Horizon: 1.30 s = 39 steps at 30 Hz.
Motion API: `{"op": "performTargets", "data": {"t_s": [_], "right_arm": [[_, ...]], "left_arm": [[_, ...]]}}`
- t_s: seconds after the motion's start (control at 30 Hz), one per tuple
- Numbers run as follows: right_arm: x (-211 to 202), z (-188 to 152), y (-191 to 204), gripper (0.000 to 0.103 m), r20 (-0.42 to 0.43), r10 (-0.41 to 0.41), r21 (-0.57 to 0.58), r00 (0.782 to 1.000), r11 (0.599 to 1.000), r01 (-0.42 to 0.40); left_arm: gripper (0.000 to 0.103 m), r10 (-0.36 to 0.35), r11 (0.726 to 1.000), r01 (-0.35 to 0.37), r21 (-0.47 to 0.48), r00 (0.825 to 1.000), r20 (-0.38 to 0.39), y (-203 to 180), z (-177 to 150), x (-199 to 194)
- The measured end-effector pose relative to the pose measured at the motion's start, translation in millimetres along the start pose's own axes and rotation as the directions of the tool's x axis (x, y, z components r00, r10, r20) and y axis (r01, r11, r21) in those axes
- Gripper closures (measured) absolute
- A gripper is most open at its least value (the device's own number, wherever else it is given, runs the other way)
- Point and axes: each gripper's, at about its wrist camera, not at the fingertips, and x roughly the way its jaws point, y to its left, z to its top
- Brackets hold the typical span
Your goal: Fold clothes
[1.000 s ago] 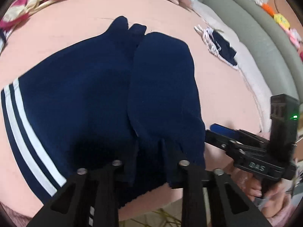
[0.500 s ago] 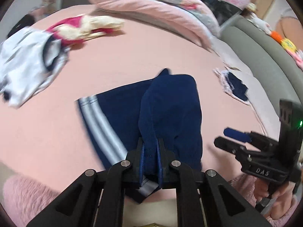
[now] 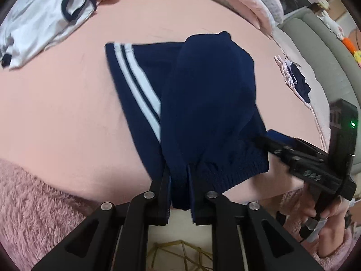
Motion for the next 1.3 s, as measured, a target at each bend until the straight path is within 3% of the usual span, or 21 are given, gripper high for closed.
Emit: {"op": "performTargets", "data": {"t_s": [0.1, 0.17, 0.2, 0.23, 0.3, 0.4, 0.43, 0.5, 0.57, 0.6, 0.7, 0.77, 0.83, 0.97, 1.1, 1.17, 1.23, 1.3], "right_arm": [[-5.4, -0.2, -17.4, 0.04, -0.003, 0.089, 0.089, 0.996, 0.992, -0.089], [-5.5, 1.0, -23.3, 0.04, -0.002, 0.138, 0.133, 0.99, 0.982, -0.136], [-3.7, 3.4, -27.0, 0.04, 0.002, 0.158, 0.154, 0.987, 0.976, -0.156], [-1.6, 6.4, -29.5, 0.039, 0.006, 0.162, 0.17, 0.987, 0.972, -0.161], [4.8, 11.9, -32.0, 0.034, 0.012, 0.15, 0.194, 0.989, 0.97, -0.149], [18.8, 11.4, -27.9, 0.023, 0.003, 0.129, 0.178, 0.992, 0.976, -0.127], [19.3, 11.3, -22.6, 0.023, 0.013, 0.122, 0.158, 0.992, 0.98, -0.122], [24.0, 11.2, -11.1, 0.026, 0.004, 0.18, 0.115, 0.984, 0.977, -0.179], [31.4, 11.3, 1.0, 0.057, -0.007, 0.192, 0.055, 0.981, 0.98, -0.192], [36.9, 11.9, 8.8, 0.076, -0.018, 0.159, 0.008, 0.987, 0.987, -0.159], [36.3, 12.2, 8.6, 0.095, -0.006, 0.118, -0.006, 0.993, 0.993, -0.118], [22.0, 10.6, -0.5, 0.096, 0.027, 0.096, 0.014, 0.995, 0.995, -0.096], [-1.2, 2.9, -11.8, 0.097, 0.082, -0.019, -0.044, 0.996, 0.999, 0.023], [-48.1, -35.0, -24.0, 0.097, 0.172, -0.085, 0.008, 0.981, 0.996, 0.085], [-20.2, -70.4, -65.2, 0.093, -0.013, -0.053, 0.171, 0.998, 0.984, 0.055], [-26.2, -69.1, -74.8, 0.09, 0.008, -0.012, 0.221, 1.0, 0.975, 0.01], [-46.0, -54.7, -77.1, 0.087, 0.068, -0.027, 0.207, 0.997, 0.978, 0.012], [-68.2, -38.0, -78.2, 0.081, 0.135, -0.052, 0.181, 0.99, 0.983, 0.027]], "left_arm": [[0.088, -0.053, 0.997, 0.052, -0.064, 0.998, -0.017, 10.3, 4.0, -6.0], [0.083, -0.078, 0.991, 0.078, -0.106, 0.997, 0.011, 18.6, 11.1, -14.9], [0.073, -0.063, 0.99, 0.068, -0.126, 0.997, 0.04, 24.0, 16.0, -19.0], [0.055, -0.048, 0.988, 0.058, -0.146, 0.997, 0.068, 29.3, 20.9, -23.1], [0.04, -0.018, 0.979, 0.04, -0.202, 0.994, 0.107, 40.8, 29.3, -22.3], [0.04, -0.099, 0.961, 0.109, -0.256, 0.994, 0.053, 45.6, 33.2, 3.7], [0.04, -0.116, 0.962, 0.123, -0.242, 0.992, 0.043, 42.0, 33.3, 9.9], [0.04, -0.067, 0.988, 0.078, -0.133, 0.994, 0.088, 25.7, 32.0, 10.1], [0.042, 0.0, 0.999, 0.006, -0.046, 0.992, 0.123, 12.8, 28.5, 15.2], [0.05, 0.027, 0.999, -0.023, -0.031, 0.992, 0.122, 9.0, 25.5, 17.5], [0.084, 0.011, 1.0, -0.012, 0.011, 0.992, 0.128, 0.0, 21.4, 12.2], [0.085, -0.006, 0.998, -0.001, 0.059, 0.993, 0.122, -11.1, 21.1, 10.5], [0.085, -0.033, 0.993, 0.02, 0.117, 0.994, 0.108, -31.8, 20.5, 15.6], [0.085, -0.077, 0.971, 0.054, 0.233, 0.993, 0.09, -73.1, 9.6, 27.1], [0.081, -0.035, 0.96, 0.022, 0.279, 0.999, 0.04, -77.4, 6.8, 37.1], [0.076, -0.051, 0.97, 0.039, 0.24, 0.998, 0.041, -63.6, 11.2, 23.2], [0.069, -0.068, 0.975, 0.048, 0.218, 0.994, 0.082, -52.9, 17.8, 3.3], [0.069, -0.078, 0.97, 0.044, 0.239, 0.988, 0.136, -52.2, 31.1, -14.9]]}}
